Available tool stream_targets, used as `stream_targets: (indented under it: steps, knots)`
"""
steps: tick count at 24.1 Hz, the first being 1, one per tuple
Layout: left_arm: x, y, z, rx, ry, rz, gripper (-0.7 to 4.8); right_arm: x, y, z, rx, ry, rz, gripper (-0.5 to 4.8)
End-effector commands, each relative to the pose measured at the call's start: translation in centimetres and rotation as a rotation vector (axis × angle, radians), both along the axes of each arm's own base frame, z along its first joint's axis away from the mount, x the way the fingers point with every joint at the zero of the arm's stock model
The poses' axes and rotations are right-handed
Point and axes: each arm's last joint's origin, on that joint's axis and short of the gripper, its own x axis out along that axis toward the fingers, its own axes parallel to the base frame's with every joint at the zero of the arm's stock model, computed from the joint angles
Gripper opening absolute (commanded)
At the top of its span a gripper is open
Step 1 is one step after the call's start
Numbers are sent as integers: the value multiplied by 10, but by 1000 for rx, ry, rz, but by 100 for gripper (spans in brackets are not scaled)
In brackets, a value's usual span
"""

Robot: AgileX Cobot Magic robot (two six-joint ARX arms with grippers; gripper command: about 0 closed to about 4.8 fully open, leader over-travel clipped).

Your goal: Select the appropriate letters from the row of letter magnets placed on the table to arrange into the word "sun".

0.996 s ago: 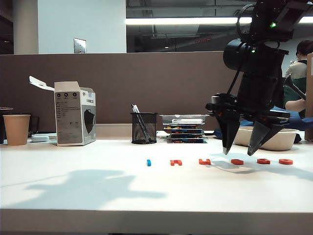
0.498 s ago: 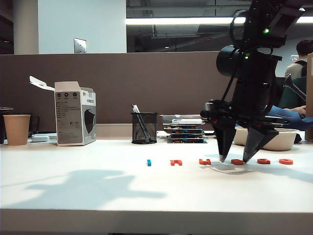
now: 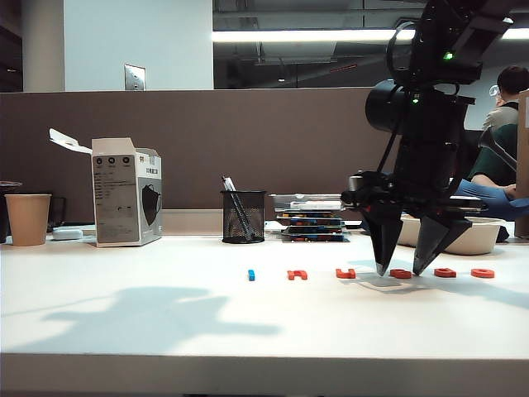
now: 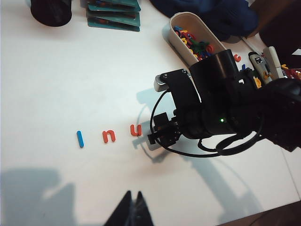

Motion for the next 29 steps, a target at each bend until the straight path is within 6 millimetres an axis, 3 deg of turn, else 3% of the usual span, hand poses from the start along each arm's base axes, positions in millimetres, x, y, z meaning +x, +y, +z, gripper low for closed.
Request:
stream_targets:
  steps: [1,6,8,15,18,29]
  knots:
    - [-1,1,3,-10,-11,2,-5,-5,-1,-13,-20,81,2,208]
    - [-1,1,3,-10,-11,2,-5,-6,-2,-13,-25,94,2,185]
    - [-1,1,3,-10,-11,2,-5,-6,-2,-13,-24,94,2,137]
    - [-1,1,3,-10,-11,2,-5,-6,-2,-13,-24,94,2,133]
    - [-1,1,3,-10,-11,2,-5,-6,-2,-13,-25,94,2,91]
    - [-1,1,3,-10,-11,2,-5,-6,-2,-13,-24,94,2,89]
